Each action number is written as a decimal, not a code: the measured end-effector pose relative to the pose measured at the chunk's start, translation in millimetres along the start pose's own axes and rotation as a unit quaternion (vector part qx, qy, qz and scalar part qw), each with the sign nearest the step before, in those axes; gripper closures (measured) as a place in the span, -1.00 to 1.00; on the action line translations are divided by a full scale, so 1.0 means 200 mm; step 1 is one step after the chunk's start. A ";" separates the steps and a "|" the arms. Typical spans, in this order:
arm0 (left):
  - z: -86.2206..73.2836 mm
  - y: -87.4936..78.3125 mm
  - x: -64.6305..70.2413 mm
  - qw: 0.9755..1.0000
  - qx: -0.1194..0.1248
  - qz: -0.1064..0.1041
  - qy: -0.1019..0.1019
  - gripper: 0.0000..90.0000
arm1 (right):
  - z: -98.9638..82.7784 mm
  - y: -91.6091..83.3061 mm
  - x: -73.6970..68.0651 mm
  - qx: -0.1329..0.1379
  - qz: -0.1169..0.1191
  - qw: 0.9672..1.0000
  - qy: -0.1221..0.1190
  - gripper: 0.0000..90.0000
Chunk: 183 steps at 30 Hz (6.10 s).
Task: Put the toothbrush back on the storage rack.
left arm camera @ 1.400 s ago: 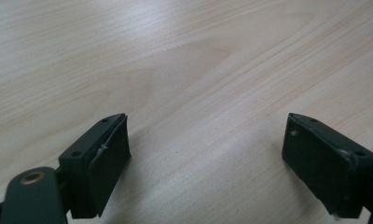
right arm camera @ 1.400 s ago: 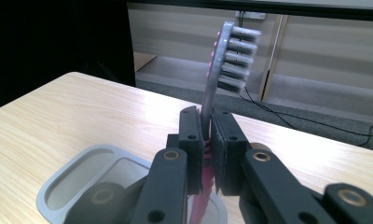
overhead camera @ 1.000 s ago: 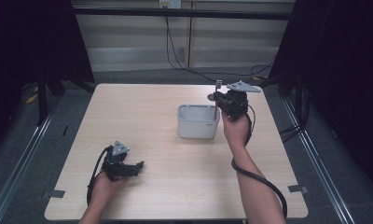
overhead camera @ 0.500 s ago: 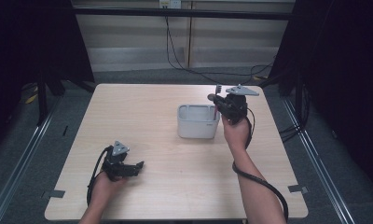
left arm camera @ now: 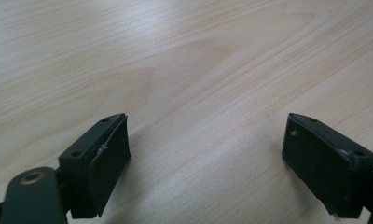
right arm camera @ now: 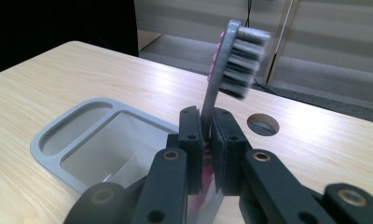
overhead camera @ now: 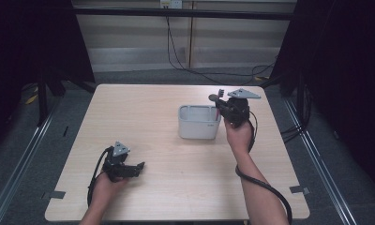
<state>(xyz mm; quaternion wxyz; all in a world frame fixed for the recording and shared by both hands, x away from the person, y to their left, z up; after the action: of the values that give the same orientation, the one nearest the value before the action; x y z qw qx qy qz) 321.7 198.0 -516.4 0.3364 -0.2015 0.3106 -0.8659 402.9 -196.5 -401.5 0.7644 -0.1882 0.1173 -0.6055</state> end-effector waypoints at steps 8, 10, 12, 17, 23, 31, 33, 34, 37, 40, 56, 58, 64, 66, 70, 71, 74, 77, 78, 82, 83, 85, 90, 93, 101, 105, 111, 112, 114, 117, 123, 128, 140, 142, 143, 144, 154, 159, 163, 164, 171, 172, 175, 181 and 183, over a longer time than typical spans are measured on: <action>0.00 0.00 0.00 1.000 0.000 0.001 -0.001 -0.68 | -0.02 0.01 -0.01 -0.010 0.006 1.000 -0.002 0.85; 0.00 0.00 0.00 1.000 0.001 0.001 -0.001 -0.68 | -0.02 0.01 -0.01 -0.013 0.006 1.000 -0.005 0.85; 0.00 0.00 0.00 1.000 0.001 0.001 -0.001 -0.68 | -0.02 0.01 -0.02 -0.015 0.008 1.000 -0.005 0.85; 0.00 0.00 0.00 1.000 -0.002 0.000 0.002 -0.68 | -0.04 0.02 -0.02 -0.019 0.010 1.000 -0.005 0.85; 0.00 0.00 0.00 1.000 0.001 0.001 -0.001 -0.68 | -0.04 0.01 -0.01 -0.021 0.013 1.000 -0.004 0.85; 0.00 0.00 0.00 1.000 0.001 0.003 0.000 -0.68 | -0.06 0.01 -0.01 -0.023 0.020 1.000 -0.002 0.84; 0.00 0.00 0.00 1.000 0.001 0.002 -0.001 -0.68 | -0.06 0.01 -0.01 -0.024 0.019 1.000 -0.002 0.84; 0.00 0.00 0.00 1.000 0.001 0.003 0.000 -0.68 | -0.06 0.01 0.00 -0.024 0.021 0.999 -0.001 0.84; 0.00 0.00 0.00 1.000 0.001 0.002 0.000 -0.68 | -0.07 0.01 0.00 -0.026 0.021 0.999 0.000 0.84; 0.00 0.00 0.00 1.000 0.001 0.002 -0.001 -0.68 | -0.07 0.01 0.00 -0.029 0.023 0.999 0.001 0.84; 0.00 0.00 0.00 1.000 0.000 0.003 0.000 -0.68 | -0.08 0.00 0.00 -0.036 0.027 0.999 -0.002 0.83; 0.00 0.00 0.00 1.000 0.001 0.001 -0.001 -0.68 | -0.09 0.00 0.00 -0.038 0.028 0.999 0.000 0.83; 0.00 0.00 0.00 1.000 0.001 0.003 0.000 -0.68 | -0.09 0.00 0.01 -0.038 0.029 0.999 0.000 0.83; 0.00 0.00 0.00 1.000 0.001 0.002 0.000 -0.68 | -0.09 -0.01 0.01 -0.038 0.027 0.999 0.000 0.83; 0.00 0.00 0.00 1.000 0.001 0.002 -0.001 -0.68 | -0.10 -0.01 0.01 -0.037 0.027 0.999 0.000 0.82; 0.00 0.00 0.00 1.000 0.000 0.003 0.000 -0.68 | -0.10 -0.01 0.01 -0.038 0.027 0.999 0.001 0.82; 0.00 0.00 0.00 1.000 0.001 0.002 0.000 -0.68 | -0.10 -0.01 0.01 -0.038 0.027 0.999 0.000 0.81; 0.00 0.00 0.00 1.000 0.000 0.001 -0.001 -0.68 | -0.10 -0.02 0.01 -0.037 0.026 0.999 0.001 0.81; 0.00 0.00 0.00 1.000 0.000 0.002 -0.001 -0.68 | -0.10 -0.02 0.01 -0.037 0.027 0.999 0.001 0.81; 0.00 0.00 0.00 1.000 0.000 0.003 0.001 -0.68 | -0.11 -0.02 0.01 -0.038 0.027 0.999 0.002 0.80; 0.00 0.00 0.00 1.000 0.001 0.002 0.000 -0.68 | -0.11 -0.02 0.01 -0.037 0.028 0.999 0.003 0.79; 0.00 0.00 0.00 1.000 0.000 0.002 -0.001 -0.68 | -0.12 -0.02 0.01 -0.038 0.028 0.999 0.002 0.79; 0.00 0.00 0.00 1.000 0.000 0.001 -0.001 -0.68 | -0.12 -0.02 0.00 -0.038 0.027 0.999 0.003 0.70; 0.00 0.00 0.00 1.000 0.000 0.002 -0.001 -0.68 | -0.12 -0.03 0.00 -0.036 0.025 0.999 0.002 0.56; 0.00 0.00 0.00 1.000 0.000 0.001 -0.001 -0.68 | -0.12 -0.03 0.00 -0.037 0.013 0.999 0.007 0.29; 0.00 0.00 0.00 1.000 0.000 0.001 -0.001 -0.68 | -0.12 -0.03 0.01 -0.038 0.009 0.999 0.010 0.23; 0.00 0.00 0.00 1.000 0.000 0.003 0.000 -0.68 | -0.12 -0.03 0.01 -0.037 0.007 0.999 0.009 0.10; 0.00 0.00 0.00 1.000 0.000 0.001 -0.001 -0.68 | -0.11 -0.04 0.02 -0.035 0.004 0.999 0.011 0.05; 0.00 0.00 0.00 1.000 0.001 0.003 0.000 -0.68 | -0.11 -0.04 0.02 -0.033 0.006 0.999 0.015 -0.01; 0.00 0.00 0.00 1.000 0.001 0.003 0.000 -0.68 | -0.11 -0.05 0.03 -0.033 0.009 0.999 0.018 -0.06; 0.00 0.00 0.00 1.000 0.001 0.001 -0.002 -0.68 | -0.11 -0.06 0.04 -0.038 0.019 0.999 0.023 -0.20; 0.00 0.00 0.00 1.000 0.001 0.001 -0.003 -0.68 | -0.12 -0.07 0.06 -0.038 0.019 0.999 0.030 -0.30; 0.00 0.00 0.00 1.000 0.001 0.002 -0.002 -0.68 | -0.14 -0.10 0.10 -0.045 0.021 0.998 0.043 -0.41; 0.00 0.00 0.00 1.000 0.001 0.002 -0.002 -0.68 | -0.14 -0.11 0.10 -0.047 0.023 0.998 0.046 -0.41; 0.00 0.00 0.00 1.000 0.001 0.002 -0.002 -0.68 | -0.14 -0.11 0.10 -0.048 0.023 0.997 0.048 -0.41; 0.00 0.00 0.00 1.000 0.001 0.002 -0.002 -0.68 | -0.14 -0.11 0.10 -0.047 0.025 0.998 0.047 -0.41; 0.00 0.00 0.00 1.000 0.000 0.002 -0.002 -0.68 | -0.17 -0.14 0.10 -0.047 0.044 0.997 0.039 -0.41; 0.00 0.00 0.00 1.000 0.000 0.002 -0.002 -0.68 | -0.17 -0.16 0.10 -0.049 0.050 0.997 0.033 -0.42; 0.00 0.00 0.00 1.000 0.000 0.002 -0.002 -0.68 | -0.17 -0.17 0.09 -0.047 0.056 0.997 0.031 -0.45; 0.00 0.00 0.00 1.000 0.000 0.002 -0.002 -0.68 | -0.17 -0.17 0.09 -0.047 0.057 0.997 0.031 -0.46; 0.00 0.00 0.00 1.000 0.000 0.002 -0.002 -0.68 | -0.19 -0.17 0.10 -0.052 0.072 0.996 0.018 -0.58; 0.00 0.00 0.00 1.000 0.001 0.002 -0.002 -0.68 | -0.19 -0.18 0.10 -0.051 0.074 0.996 0.017 -0.59; 0.00 0.00 0.00 1.000 0.000 0.002 -0.002 -0.68 | -0.20 -0.18 0.10 -0.051 0.075 0.996 0.014 -0.61; 0.00 0.00 0.00 1.000 0.001 0.002 -0.002 -0.68 | -0.20 -0.20 0.12 -0.047 0.085 0.995 0.008 -0.65; 0.00 0.00 0.00 1.000 0.000 0.002 -0.002 -0.68 | -0.21 -0.21 0.12 -0.048 0.086 0.995 0.004 -0.65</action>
<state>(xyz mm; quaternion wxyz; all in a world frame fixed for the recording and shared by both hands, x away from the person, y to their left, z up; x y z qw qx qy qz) 321.2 197.7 -516.4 0.3386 -0.2026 0.3098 -0.8651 355.5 -233.5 -420.2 0.8031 -0.2113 0.1652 -0.5320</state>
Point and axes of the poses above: each handheld gripper's, and its own axes: y roughly forward along the jaws, z roughly out of its top, x roughly to its right, the point moved 1 cm from there along y, roughly forward along the jaws, and after that the axes turned 10 degrees about -z, right-handed, at the moved point
